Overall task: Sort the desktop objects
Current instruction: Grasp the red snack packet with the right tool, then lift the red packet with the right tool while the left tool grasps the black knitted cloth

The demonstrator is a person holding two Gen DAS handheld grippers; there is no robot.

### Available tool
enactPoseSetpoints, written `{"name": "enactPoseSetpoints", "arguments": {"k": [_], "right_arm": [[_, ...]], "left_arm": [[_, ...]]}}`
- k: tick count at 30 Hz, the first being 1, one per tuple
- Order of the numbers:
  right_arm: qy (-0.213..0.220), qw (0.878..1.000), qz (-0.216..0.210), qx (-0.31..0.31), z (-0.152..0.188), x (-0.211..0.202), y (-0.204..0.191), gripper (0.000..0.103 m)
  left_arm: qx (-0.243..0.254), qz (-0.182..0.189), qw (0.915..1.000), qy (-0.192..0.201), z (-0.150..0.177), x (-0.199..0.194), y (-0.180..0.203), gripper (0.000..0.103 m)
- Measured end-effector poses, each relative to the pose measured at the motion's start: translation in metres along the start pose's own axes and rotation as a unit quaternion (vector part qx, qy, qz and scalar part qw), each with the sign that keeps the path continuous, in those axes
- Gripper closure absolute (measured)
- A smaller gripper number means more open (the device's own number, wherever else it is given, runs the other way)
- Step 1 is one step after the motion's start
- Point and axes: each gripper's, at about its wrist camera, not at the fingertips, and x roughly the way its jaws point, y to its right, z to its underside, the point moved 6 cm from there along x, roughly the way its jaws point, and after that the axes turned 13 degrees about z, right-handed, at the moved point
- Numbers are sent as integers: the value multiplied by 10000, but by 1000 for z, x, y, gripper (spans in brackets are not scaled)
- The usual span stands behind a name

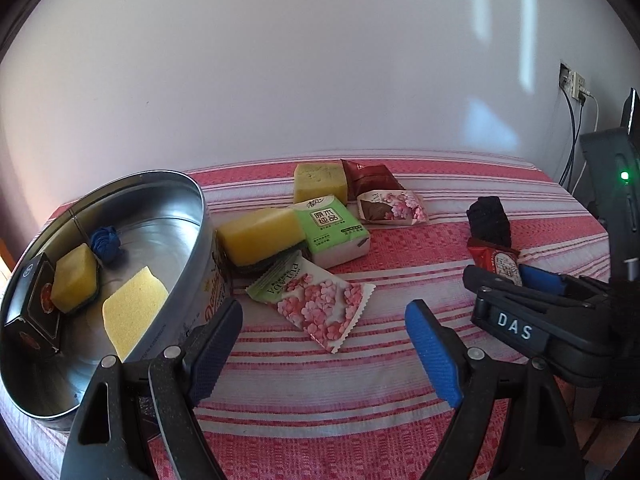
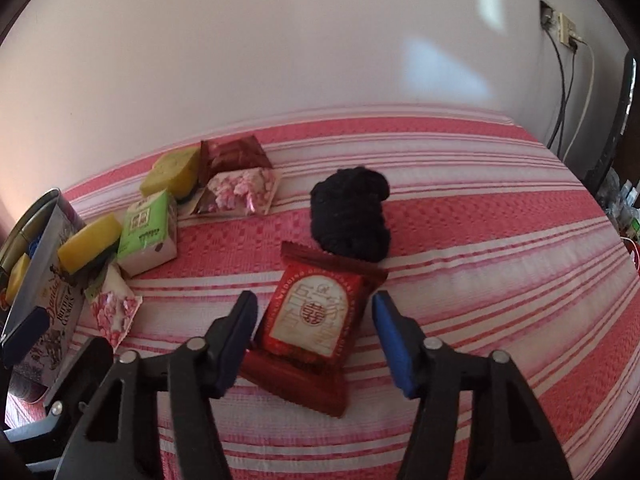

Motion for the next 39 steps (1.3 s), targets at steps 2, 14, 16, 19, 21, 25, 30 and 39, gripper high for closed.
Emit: {"name": "enactPoseSetpoints", "arguments": {"k": [2,14,16,19,21,25,30,39], "right_arm": [[9,10000,44,-32,0,0,-2,57],[572,9958,-510,500,5,-27,15,62],[802,9935,-536,606,3,-35,19,62],[1222,9889,-383,754,-3,-47,27,62],[1486,9847,-302,862,-8,-54,33,62],[1795,9787,-190,976,-12,-63,40,62],[2063,9724,-49,1089,-14,-72,49,62],[2451,9518,632,1732,-19,-87,97,61]], "left_arm": [[-7,-15,10000,9,0,-1,0,18],[-45,-59,10000,-55,1,1,-3,18],[-46,-79,9999,-82,1,1,-3,18],[-47,-109,9999,-114,1,3,-2,18],[-54,-132,9998,-131,1,3,-2,18],[7,-250,9996,-133,1,4,1,18],[148,-398,9991,-29,-2,2,7,18],[554,272,9978,237,-37,10,57,18]]}}
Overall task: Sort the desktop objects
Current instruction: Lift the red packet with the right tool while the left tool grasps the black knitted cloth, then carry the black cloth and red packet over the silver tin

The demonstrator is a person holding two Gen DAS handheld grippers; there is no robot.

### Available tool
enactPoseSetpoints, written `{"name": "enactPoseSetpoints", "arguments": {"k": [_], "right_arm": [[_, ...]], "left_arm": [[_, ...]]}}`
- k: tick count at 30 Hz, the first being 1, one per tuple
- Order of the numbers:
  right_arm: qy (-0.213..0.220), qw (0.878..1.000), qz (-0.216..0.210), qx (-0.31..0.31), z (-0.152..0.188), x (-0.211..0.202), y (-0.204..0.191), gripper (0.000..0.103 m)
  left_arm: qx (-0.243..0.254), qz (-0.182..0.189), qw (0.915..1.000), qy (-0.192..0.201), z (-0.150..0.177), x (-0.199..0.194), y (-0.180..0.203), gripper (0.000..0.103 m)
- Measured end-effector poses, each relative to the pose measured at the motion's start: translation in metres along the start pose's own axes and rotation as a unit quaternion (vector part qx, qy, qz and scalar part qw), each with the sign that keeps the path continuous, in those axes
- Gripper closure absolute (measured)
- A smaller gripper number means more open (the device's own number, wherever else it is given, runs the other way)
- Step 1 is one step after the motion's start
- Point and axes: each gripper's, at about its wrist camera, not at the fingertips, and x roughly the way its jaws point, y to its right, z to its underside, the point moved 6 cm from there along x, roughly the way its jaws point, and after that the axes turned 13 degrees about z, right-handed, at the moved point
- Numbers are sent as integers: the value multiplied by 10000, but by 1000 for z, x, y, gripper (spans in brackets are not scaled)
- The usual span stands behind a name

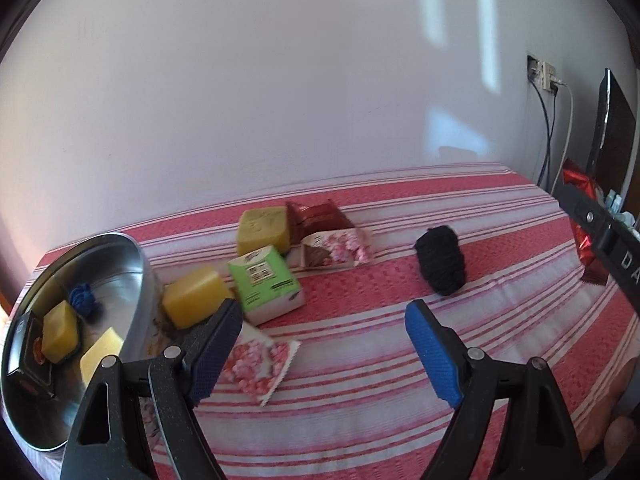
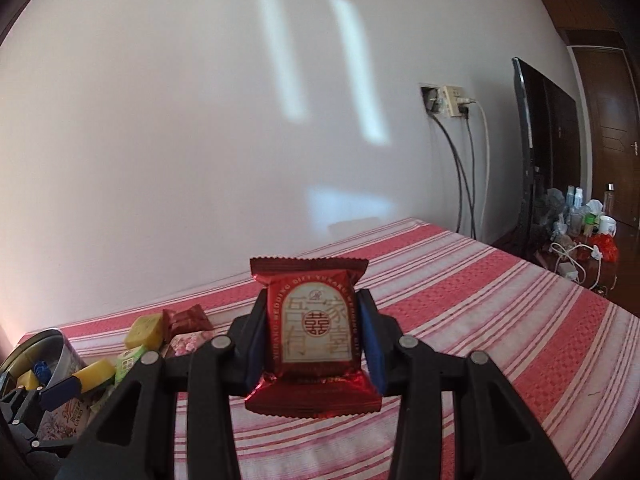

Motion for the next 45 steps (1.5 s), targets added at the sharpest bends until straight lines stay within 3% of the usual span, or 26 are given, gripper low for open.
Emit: {"name": "enactPoseSetpoints", "arguments": {"k": [7,13,18,20,22,26,30,35,39,45], "right_arm": [[245,9972,503,493,-12,-2,33,61],[103,9952,886,406,-13,9,41,61],[-109,9940,978,469,-9,18,50,61],[-182,9939,975,487,-6,20,52,61],[-226,9940,960,478,-5,22,52,61],[-254,9941,948,451,-5,23,52,61],[-273,9940,944,487,-5,23,53,61],[-278,9938,966,480,-5,23,53,61],[-274,9940,972,422,-4,23,51,61],[-175,9949,956,284,-4,19,44,61]], "left_arm": [[-107,461,9982,-372,-26,53,37,18],[10,638,9968,-488,-35,90,64,18],[-46,706,9940,-835,-30,116,71,18],[-105,569,9932,-1007,-24,126,67,22],[-189,617,9897,-1281,-18,135,65,35],[72,521,9902,-1294,-19,134,72,40],[153,593,9900,-1269,-19,130,77,51],[-46,705,9900,-1223,-16,121,71,52],[-249,752,9924,-944,-16,103,66,52],[-36,565,9971,-504,-11,71,56,52]]}}
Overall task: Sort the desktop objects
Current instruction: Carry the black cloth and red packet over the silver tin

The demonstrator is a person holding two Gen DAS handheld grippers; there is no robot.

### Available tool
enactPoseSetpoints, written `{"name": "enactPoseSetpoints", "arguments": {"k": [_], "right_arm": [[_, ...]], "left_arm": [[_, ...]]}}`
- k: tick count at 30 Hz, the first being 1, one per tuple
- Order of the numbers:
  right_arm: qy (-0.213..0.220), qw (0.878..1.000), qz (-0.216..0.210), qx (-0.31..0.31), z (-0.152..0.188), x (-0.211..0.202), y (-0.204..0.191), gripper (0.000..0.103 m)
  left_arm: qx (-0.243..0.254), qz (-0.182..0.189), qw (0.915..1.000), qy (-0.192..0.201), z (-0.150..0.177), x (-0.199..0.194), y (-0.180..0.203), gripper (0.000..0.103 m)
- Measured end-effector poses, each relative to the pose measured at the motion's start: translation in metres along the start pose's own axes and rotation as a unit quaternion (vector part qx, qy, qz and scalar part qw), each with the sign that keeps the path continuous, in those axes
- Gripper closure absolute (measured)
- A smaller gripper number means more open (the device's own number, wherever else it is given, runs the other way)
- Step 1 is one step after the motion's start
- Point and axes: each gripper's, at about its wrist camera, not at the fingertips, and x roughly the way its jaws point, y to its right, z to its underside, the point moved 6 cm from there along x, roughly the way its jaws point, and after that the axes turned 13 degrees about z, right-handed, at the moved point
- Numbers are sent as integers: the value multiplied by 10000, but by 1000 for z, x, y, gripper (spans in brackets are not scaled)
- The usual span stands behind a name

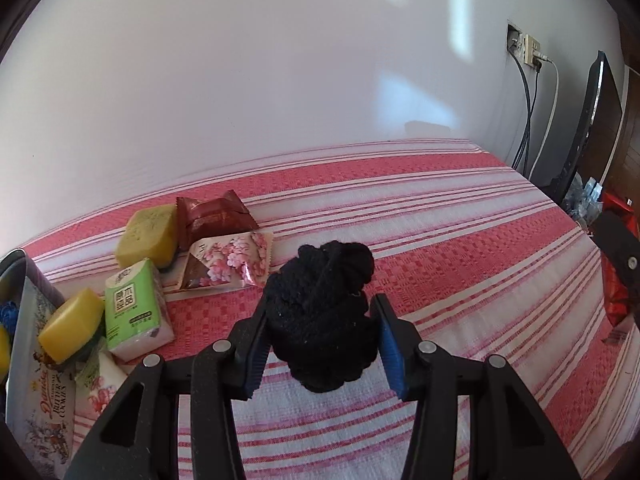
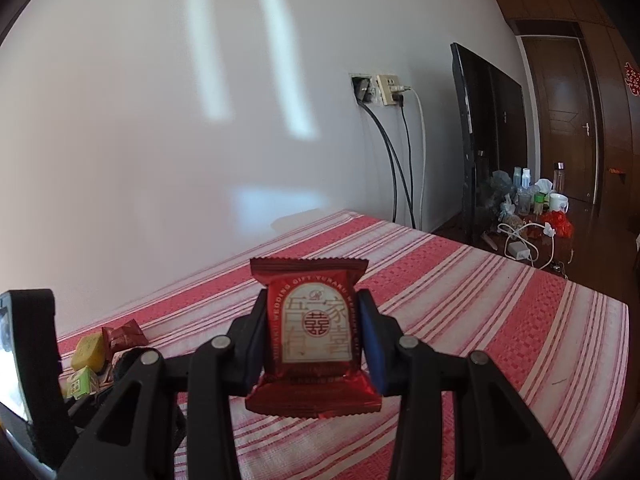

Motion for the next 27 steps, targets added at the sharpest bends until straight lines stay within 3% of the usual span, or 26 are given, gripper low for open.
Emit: {"name": "enactPoseSetpoints", "arguments": {"k": [11,27], "right_arm": [[193,9972,-232,-685,11,-15,-34,61],[269,9888,-723,-1274,41,-73,-93,61]], "left_arm": [[161,-262,9986,424,17,-60,-30,53],[-206,-322,9939,1032,41,-134,-100,53]]}}
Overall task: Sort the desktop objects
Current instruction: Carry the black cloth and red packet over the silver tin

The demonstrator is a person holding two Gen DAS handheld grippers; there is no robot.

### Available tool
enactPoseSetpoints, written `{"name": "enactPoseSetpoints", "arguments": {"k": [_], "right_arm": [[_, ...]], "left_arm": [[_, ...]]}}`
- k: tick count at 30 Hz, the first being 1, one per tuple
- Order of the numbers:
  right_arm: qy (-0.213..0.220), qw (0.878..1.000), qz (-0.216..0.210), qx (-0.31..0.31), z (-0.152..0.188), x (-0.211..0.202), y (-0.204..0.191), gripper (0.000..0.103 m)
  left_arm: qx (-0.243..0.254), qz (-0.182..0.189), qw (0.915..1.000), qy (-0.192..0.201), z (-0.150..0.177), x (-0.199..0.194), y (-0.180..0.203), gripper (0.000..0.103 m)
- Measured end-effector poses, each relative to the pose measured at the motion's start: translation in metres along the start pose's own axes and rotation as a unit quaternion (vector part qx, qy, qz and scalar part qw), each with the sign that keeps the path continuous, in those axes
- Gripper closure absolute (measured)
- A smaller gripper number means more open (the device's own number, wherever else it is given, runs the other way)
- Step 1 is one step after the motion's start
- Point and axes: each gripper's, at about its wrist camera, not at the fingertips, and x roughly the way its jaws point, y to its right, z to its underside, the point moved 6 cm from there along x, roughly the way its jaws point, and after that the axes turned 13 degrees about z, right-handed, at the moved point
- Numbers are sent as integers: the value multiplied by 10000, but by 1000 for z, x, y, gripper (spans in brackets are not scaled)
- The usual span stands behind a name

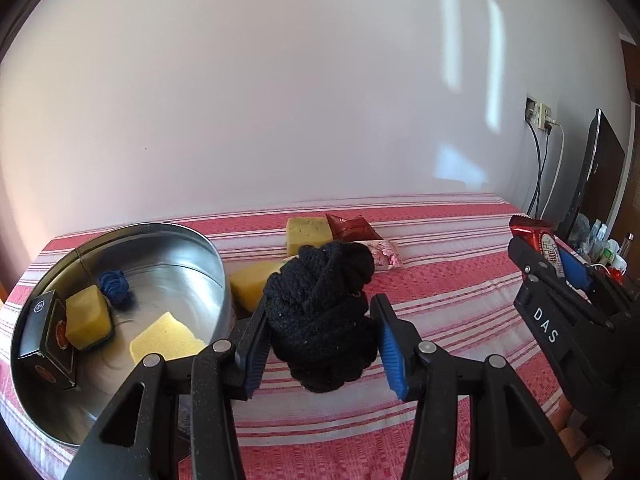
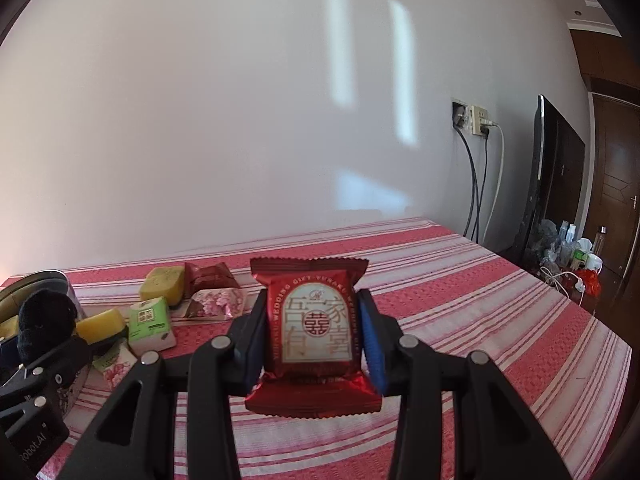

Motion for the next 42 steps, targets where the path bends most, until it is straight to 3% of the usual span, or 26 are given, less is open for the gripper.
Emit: {"name": "enactPoseSetpoints", "arguments": {"k": [9,25,42], "right_arm": [[139,9982,-504,-291,-6,-36,-61,61],[142,9858,-1585,-534,-8,-87,-153,61],[-44,9698,-2337,-692,-3,-109,-225,61]], "left_arm": [[-369,-264,9987,220,-3,-34,-56,53],[-829,-1220,9886,307,0,-63,-151,52],[-1135,-1680,9790,204,9,-79,-210,52]]}}
